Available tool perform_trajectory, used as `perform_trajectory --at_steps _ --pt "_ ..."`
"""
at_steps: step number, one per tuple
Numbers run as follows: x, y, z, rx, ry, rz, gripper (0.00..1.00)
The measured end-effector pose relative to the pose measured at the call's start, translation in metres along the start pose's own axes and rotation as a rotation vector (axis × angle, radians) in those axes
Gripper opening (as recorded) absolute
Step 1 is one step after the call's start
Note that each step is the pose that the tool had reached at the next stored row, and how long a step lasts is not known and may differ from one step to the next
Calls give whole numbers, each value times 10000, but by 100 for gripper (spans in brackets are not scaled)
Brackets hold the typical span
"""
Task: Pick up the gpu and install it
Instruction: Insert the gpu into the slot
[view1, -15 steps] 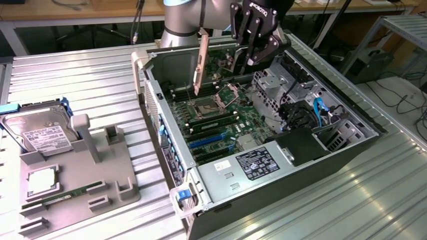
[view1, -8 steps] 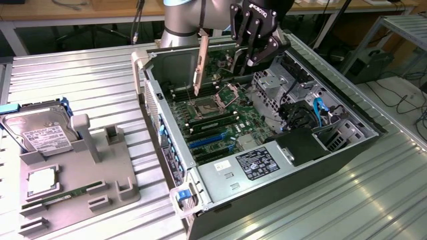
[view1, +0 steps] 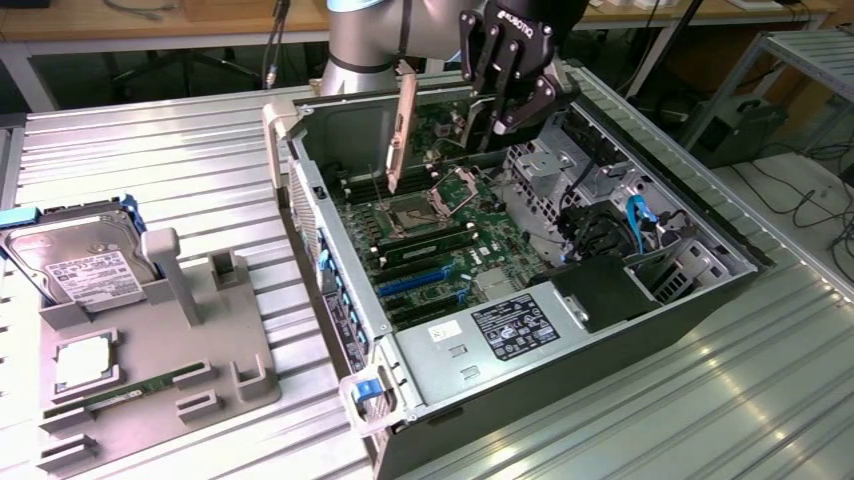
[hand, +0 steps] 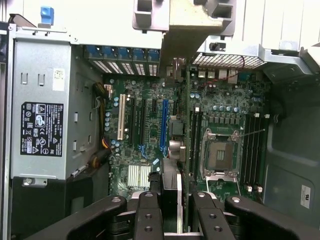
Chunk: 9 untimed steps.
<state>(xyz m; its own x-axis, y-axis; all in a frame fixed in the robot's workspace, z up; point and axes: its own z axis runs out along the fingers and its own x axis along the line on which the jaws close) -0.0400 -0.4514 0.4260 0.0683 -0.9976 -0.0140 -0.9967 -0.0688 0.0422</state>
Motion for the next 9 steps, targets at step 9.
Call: perform_trajectory --at_steps 9 --pt "0 -1 28 0 0 0 28"
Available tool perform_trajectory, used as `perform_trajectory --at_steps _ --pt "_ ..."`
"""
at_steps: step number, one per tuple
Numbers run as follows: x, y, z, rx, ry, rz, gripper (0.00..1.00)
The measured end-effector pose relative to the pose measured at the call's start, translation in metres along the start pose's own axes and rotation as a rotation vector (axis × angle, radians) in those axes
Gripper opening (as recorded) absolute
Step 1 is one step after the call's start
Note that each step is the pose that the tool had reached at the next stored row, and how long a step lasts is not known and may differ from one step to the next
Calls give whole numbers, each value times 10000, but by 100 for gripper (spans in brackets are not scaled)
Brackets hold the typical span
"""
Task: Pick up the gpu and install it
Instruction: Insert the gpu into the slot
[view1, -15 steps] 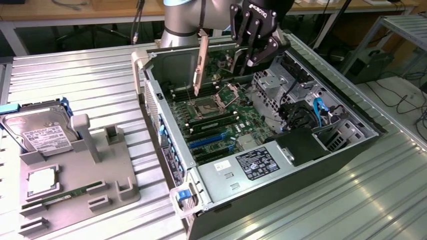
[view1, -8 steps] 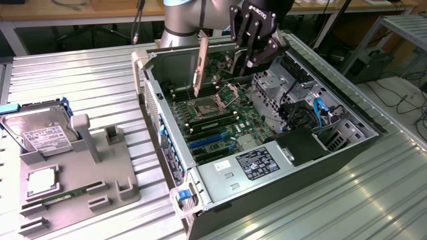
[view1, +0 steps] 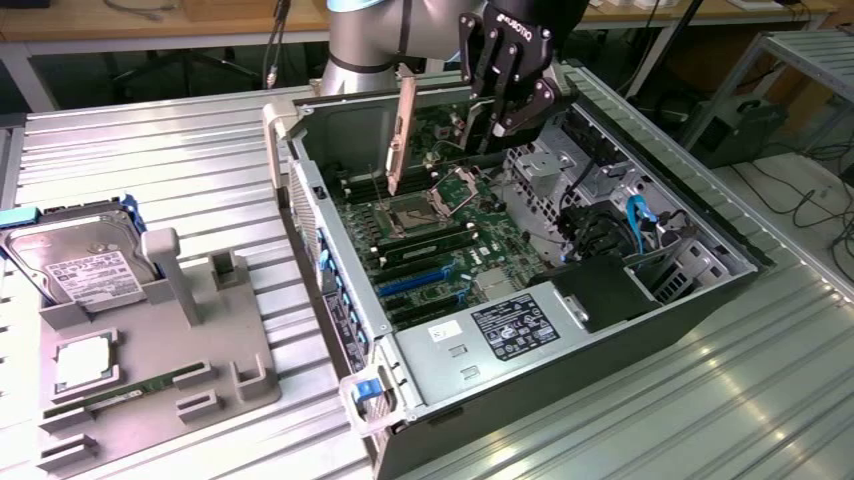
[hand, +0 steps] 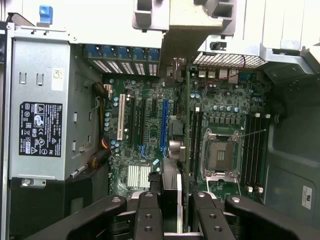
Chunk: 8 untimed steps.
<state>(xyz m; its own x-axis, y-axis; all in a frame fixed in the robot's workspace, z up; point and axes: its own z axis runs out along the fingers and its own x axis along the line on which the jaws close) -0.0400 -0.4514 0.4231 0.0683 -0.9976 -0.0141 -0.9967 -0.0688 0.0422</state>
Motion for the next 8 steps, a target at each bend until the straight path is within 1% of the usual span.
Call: perform_trajectory --at_steps 8 --pt "1 -2 37 0 0 0 28"
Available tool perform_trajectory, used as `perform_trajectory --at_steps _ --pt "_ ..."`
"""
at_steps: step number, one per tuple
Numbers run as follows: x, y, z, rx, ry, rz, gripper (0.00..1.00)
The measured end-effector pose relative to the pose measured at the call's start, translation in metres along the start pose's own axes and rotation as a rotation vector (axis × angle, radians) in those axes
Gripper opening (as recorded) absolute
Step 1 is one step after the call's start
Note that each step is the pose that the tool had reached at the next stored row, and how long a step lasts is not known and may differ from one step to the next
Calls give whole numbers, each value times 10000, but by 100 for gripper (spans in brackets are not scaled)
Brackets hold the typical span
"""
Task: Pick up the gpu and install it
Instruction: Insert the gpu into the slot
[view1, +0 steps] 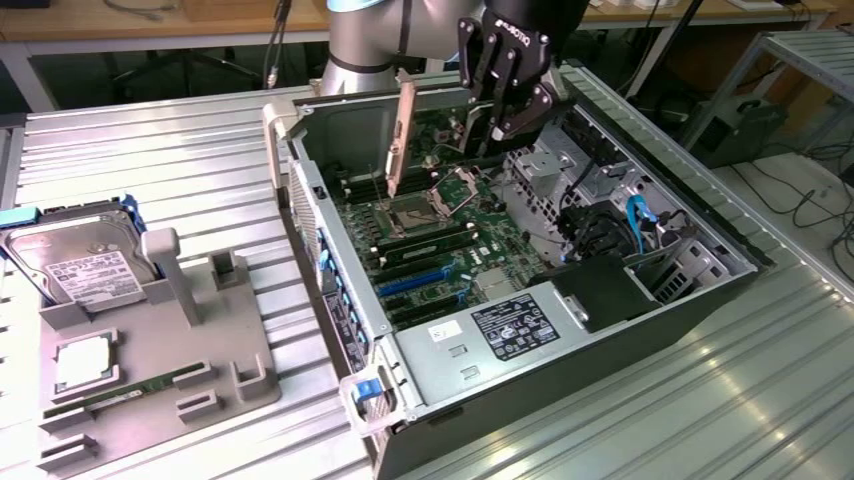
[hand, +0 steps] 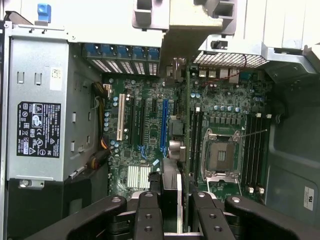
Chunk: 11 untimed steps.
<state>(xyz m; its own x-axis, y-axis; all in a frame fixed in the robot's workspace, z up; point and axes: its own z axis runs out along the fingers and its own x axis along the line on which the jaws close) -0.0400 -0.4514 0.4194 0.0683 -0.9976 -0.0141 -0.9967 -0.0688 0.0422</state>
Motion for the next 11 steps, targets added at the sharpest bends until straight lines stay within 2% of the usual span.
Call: perform_trajectory --at_steps 11 --pt "1 -2 57 0 0 0 28"
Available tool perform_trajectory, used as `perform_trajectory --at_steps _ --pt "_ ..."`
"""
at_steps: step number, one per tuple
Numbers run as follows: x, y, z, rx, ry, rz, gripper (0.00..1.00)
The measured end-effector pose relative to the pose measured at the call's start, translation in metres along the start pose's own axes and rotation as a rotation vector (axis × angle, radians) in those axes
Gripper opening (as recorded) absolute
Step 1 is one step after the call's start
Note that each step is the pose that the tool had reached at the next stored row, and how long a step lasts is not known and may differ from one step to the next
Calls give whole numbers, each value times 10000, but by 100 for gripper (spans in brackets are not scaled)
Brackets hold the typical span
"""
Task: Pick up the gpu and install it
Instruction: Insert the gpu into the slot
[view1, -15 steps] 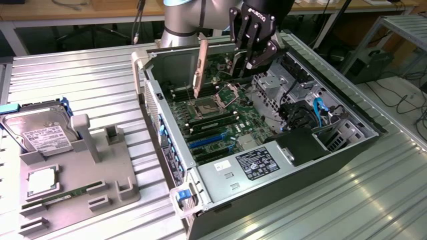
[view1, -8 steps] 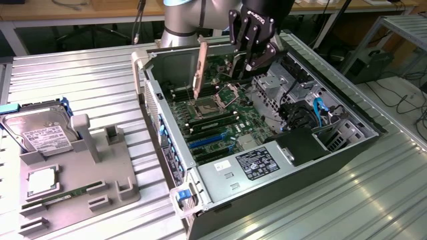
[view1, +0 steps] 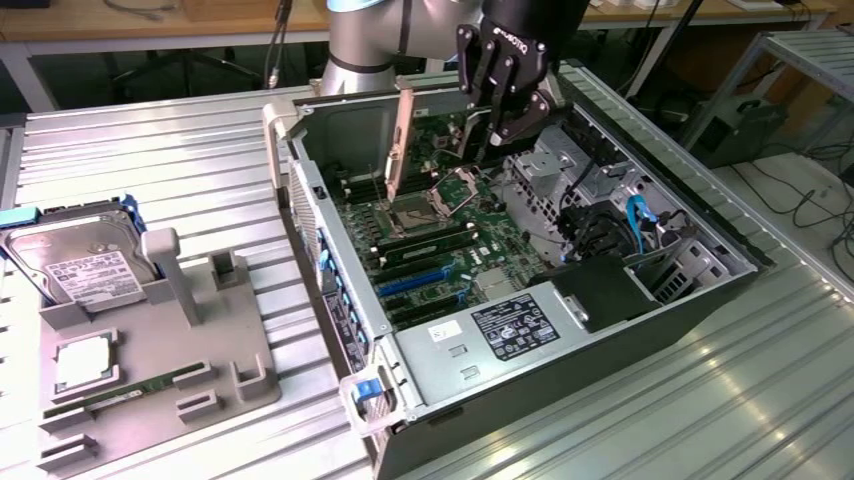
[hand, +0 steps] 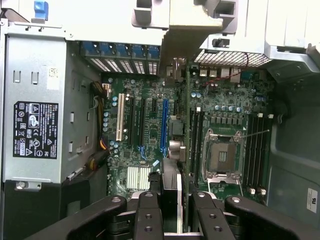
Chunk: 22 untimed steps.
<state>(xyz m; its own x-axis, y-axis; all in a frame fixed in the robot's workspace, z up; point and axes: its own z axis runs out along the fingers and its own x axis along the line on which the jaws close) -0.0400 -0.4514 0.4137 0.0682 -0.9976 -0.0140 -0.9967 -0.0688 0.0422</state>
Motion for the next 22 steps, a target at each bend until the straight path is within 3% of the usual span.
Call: perform_trajectory --at_steps 22 --pt "1 -4 98 0 0 0 28"
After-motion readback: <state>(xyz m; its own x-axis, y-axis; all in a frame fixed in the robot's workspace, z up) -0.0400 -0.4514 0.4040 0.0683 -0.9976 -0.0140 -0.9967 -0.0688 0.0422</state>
